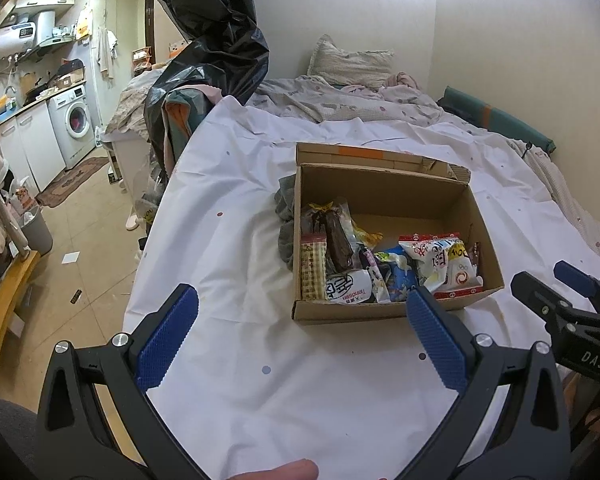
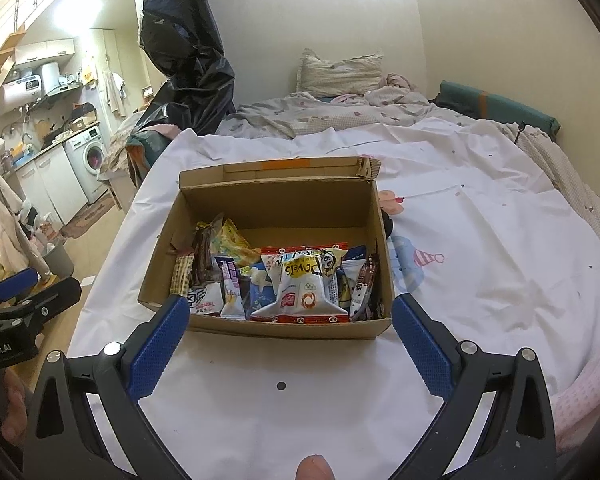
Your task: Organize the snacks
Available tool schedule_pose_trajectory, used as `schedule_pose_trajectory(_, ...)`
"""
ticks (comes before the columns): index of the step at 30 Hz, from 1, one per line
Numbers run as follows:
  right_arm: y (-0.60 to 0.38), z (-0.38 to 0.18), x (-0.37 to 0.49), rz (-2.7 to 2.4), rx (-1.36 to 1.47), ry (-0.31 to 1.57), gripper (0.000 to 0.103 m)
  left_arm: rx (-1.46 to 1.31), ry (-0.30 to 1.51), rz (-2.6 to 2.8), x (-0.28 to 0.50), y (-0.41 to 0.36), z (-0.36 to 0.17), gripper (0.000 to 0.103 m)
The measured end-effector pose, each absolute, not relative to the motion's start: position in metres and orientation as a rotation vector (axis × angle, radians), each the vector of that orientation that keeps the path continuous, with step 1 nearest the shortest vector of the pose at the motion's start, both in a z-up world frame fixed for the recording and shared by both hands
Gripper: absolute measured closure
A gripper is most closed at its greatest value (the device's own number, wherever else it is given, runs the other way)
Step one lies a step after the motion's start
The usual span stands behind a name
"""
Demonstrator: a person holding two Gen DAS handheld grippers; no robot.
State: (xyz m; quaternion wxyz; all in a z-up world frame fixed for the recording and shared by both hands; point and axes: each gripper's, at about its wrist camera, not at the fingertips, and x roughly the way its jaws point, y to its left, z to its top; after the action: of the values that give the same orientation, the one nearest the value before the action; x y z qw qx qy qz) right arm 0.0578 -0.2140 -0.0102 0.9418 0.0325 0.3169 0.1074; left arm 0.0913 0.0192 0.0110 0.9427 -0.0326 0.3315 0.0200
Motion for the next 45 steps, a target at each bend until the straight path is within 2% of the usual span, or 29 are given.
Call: schedule_pose_trajectory(45,-0.2160,-0.0110,0.0585,0.209,0.053,0.643,0.000,-0.064,0.673,0.043,0.0904,0.0198,0.0085,0.000)
